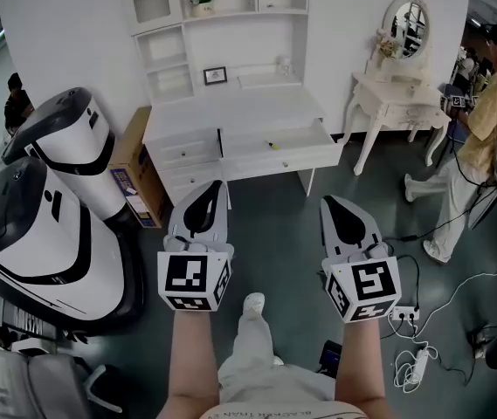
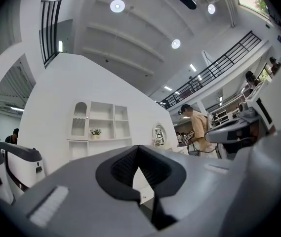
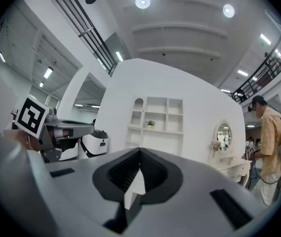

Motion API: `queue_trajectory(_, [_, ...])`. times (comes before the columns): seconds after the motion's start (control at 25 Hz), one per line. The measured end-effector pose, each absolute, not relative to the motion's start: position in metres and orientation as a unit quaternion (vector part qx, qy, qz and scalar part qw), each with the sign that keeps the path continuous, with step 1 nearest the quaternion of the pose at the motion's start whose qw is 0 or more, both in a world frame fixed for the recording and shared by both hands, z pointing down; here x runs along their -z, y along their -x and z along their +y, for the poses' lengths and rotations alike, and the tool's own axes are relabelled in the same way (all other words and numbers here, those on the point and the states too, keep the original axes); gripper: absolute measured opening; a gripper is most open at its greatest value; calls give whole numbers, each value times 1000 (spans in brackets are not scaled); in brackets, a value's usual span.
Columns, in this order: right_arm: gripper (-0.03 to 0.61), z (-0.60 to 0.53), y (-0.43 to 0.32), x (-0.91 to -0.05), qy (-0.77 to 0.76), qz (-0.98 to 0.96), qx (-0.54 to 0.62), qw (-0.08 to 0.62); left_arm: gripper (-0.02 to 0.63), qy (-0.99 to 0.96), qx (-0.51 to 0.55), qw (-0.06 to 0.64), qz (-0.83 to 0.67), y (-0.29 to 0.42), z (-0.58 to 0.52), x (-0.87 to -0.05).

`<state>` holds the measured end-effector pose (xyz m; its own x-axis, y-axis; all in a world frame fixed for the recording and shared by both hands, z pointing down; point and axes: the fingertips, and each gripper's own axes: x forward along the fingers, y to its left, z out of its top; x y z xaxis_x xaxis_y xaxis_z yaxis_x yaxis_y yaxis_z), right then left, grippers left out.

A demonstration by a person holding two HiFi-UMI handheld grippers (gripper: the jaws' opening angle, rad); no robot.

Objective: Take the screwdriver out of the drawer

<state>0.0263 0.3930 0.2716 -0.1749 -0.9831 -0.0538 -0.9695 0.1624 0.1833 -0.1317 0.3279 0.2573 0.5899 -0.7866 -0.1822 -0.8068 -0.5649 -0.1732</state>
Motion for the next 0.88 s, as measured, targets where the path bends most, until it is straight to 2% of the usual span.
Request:
queue_trajectory(0.36, [8, 339, -38, -274, -641, -762, 85, 35, 9, 882, -39, 114, 455, 124, 272, -264])
queue_trajectory(0.88, [8, 210, -66, -259, -647, -755, 91, 44, 9, 883, -47, 115, 453, 104, 136, -250])
